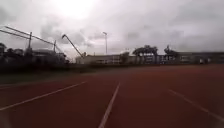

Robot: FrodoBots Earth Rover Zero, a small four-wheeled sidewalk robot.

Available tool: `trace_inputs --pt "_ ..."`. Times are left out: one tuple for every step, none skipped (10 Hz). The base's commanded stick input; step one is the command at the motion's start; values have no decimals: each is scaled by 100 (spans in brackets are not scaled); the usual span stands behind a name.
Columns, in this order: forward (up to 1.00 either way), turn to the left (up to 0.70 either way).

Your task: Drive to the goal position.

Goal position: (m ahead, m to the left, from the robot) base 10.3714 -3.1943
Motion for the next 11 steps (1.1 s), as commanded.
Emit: trace_inputs --pt "50 0" --pt "50 0" --pt "50 0" --pt "50 0" --pt "50 0" --pt "50 0" --pt "50 0" --pt "50 0" --pt "50 0" --pt "50 0" --pt "50 0"
